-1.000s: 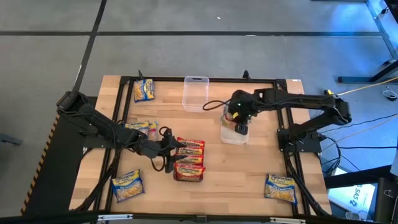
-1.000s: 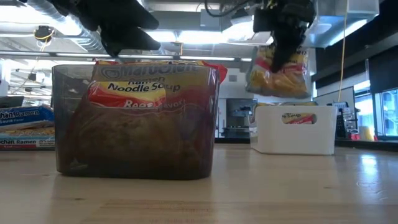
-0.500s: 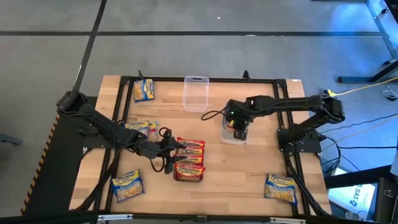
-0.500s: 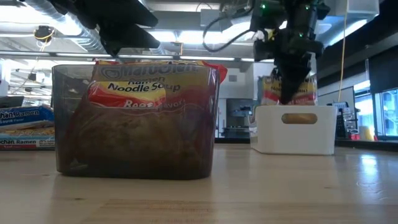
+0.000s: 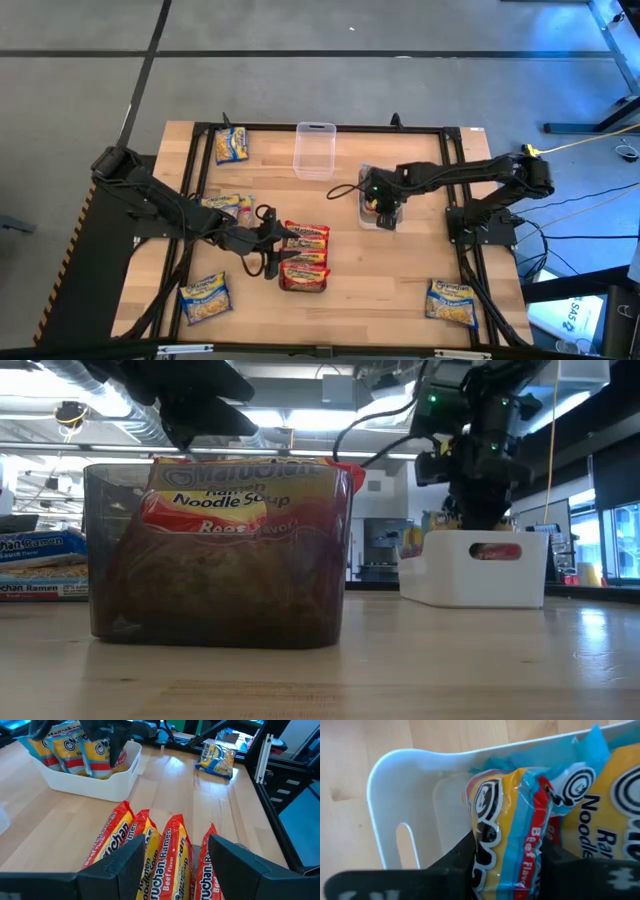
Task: Sort Maruchan noodles
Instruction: Put the light blue noodle pack into the white bin
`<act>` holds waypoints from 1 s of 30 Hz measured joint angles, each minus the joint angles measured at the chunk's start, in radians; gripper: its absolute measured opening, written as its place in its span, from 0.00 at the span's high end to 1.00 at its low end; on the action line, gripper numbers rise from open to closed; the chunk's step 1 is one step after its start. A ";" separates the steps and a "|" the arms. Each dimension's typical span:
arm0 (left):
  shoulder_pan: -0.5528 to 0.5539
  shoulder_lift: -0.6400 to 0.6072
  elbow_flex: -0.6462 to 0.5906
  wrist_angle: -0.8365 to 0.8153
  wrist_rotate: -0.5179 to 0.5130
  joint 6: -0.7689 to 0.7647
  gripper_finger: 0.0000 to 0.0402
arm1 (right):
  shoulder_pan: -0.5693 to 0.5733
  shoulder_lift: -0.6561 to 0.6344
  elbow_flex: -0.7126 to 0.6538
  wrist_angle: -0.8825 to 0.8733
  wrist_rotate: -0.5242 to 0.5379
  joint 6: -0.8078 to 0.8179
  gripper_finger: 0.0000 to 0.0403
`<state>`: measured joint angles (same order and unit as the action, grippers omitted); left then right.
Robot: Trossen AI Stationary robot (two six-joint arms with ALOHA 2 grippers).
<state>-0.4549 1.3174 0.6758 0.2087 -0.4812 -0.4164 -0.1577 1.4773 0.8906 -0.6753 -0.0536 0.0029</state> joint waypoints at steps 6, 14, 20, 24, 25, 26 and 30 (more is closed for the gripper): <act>0.000 0.000 0.000 0.018 0.000 0.003 0.47 | 0.000 0.000 -0.020 0.023 0.023 -0.001 0.71; 0.000 0.000 0.000 0.018 0.000 0.005 0.47 | 0.000 0.000 0.026 -0.008 0.076 -0.017 0.55; 0.001 0.000 0.000 0.018 -0.002 0.006 0.48 | 0.000 0.000 0.130 -0.126 0.163 -0.067 0.50; 0.001 0.000 0.000 0.018 -0.002 0.008 0.47 | 0.000 0.000 0.114 -0.113 0.227 -0.094 0.50; 0.001 0.000 0.000 0.018 -0.002 0.008 0.47 | 0.000 0.000 0.101 -0.094 0.238 -0.102 0.50; 0.001 0.000 0.000 0.018 -0.002 0.008 0.47 | 0.000 0.000 0.090 -0.077 0.244 -0.110 0.50; 0.001 0.000 0.000 0.018 -0.002 0.008 0.47 | 0.000 0.000 0.086 -0.063 0.245 -0.117 0.50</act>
<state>-0.4538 1.3178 0.6762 0.2264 -0.4831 -0.4088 -0.1574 1.4771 0.9767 -0.7387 0.1913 -0.1139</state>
